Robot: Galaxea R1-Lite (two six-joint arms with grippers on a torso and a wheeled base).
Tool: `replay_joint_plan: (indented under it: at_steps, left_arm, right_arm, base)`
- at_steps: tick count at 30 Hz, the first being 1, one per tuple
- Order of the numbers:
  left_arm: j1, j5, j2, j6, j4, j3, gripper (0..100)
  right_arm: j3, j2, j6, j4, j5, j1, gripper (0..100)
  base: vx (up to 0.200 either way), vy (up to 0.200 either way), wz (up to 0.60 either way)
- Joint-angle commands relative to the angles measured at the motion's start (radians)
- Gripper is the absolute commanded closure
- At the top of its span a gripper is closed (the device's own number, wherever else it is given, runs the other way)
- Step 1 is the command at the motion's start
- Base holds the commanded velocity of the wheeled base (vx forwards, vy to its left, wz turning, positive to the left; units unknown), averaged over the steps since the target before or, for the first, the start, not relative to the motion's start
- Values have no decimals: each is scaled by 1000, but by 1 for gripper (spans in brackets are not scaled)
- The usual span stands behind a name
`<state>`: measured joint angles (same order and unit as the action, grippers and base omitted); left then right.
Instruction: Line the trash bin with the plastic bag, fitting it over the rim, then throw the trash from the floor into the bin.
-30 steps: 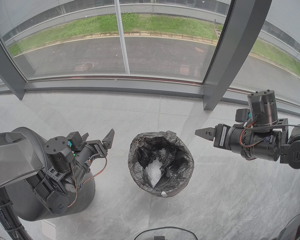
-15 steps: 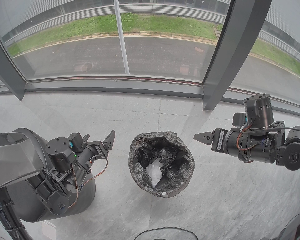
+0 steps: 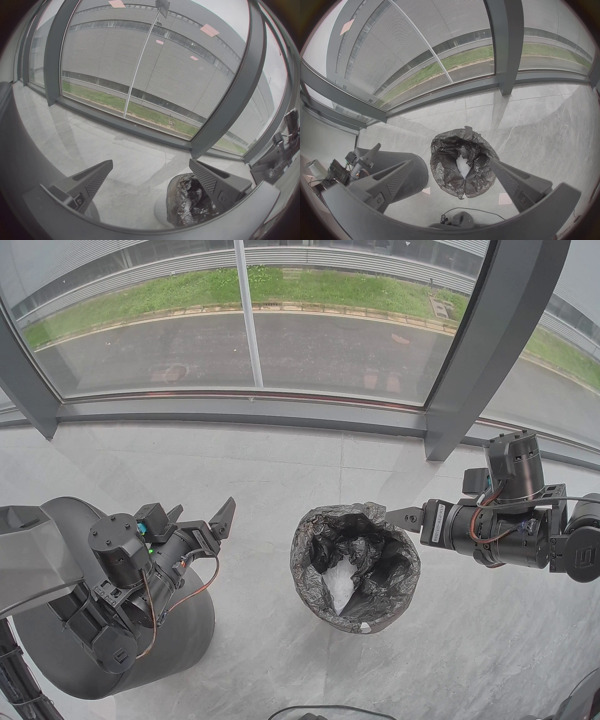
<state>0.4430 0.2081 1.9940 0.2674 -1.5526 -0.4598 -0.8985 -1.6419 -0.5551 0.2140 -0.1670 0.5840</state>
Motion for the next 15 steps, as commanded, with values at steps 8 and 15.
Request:
replay_joint_plan:
  at_steps: [8,15]
  left_arm:
    - [80,-53,-235,-13,5,-45,0]
    - [80,-56,-333,-43,6,47,0]
  right_arm:
    - [-88,-9,4,-2,-2,11,0]
    - [-86,36,6,-16,-11,66,0]
  base:
    - [0,0,0]
    - [0,0,0]
